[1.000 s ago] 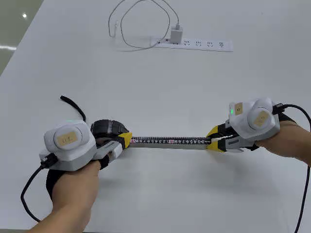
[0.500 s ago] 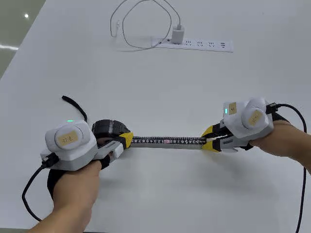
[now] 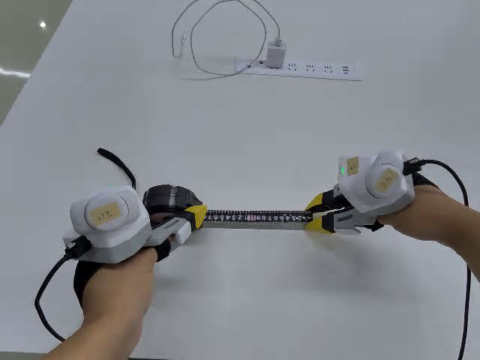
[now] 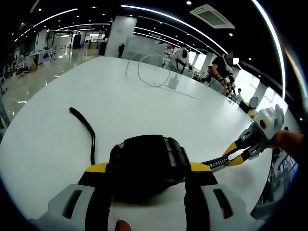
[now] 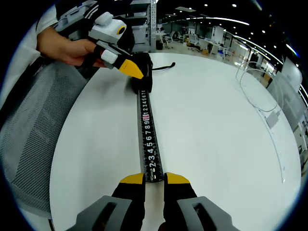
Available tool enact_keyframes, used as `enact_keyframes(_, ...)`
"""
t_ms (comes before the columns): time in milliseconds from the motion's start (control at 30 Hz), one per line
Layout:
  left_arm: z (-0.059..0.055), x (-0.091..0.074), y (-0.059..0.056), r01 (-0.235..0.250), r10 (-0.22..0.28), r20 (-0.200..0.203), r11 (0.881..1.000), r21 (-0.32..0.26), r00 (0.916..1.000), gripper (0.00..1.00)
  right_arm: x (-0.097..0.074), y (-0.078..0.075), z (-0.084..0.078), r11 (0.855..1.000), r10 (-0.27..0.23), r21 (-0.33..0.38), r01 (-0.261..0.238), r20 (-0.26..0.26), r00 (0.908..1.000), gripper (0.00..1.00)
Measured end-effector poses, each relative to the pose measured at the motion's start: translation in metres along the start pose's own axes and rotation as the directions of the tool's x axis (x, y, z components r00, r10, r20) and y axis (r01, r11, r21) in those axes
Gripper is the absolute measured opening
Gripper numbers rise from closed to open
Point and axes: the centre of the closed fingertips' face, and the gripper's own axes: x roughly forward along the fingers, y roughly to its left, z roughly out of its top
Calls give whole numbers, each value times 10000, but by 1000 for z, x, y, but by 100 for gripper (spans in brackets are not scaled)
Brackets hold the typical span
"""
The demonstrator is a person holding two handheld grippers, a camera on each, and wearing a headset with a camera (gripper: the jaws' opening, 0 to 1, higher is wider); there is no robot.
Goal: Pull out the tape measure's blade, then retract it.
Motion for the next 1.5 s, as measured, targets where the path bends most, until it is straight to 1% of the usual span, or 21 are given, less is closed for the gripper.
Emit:
enact_keyframes(500, 1, -1, 0, 74, -74, 10, 9999, -90, 10000, 58, 8, 1, 11, 10000, 86, -44, -85, 154, 9998, 10)
enact_keyframes(967, 1, 0, 0, 163, -163, 4, 9997, -181, 9999, 57, 21, 3, 30, 9996, 228, -169, -221, 449, 9987, 10)
enact_keyframes(1500, 2, 0, 2, 208, -208, 18, 9995, -221, 9998, 57, 33, 5, 49, 9989, 388, -279, -370, 685, 9969, 10)
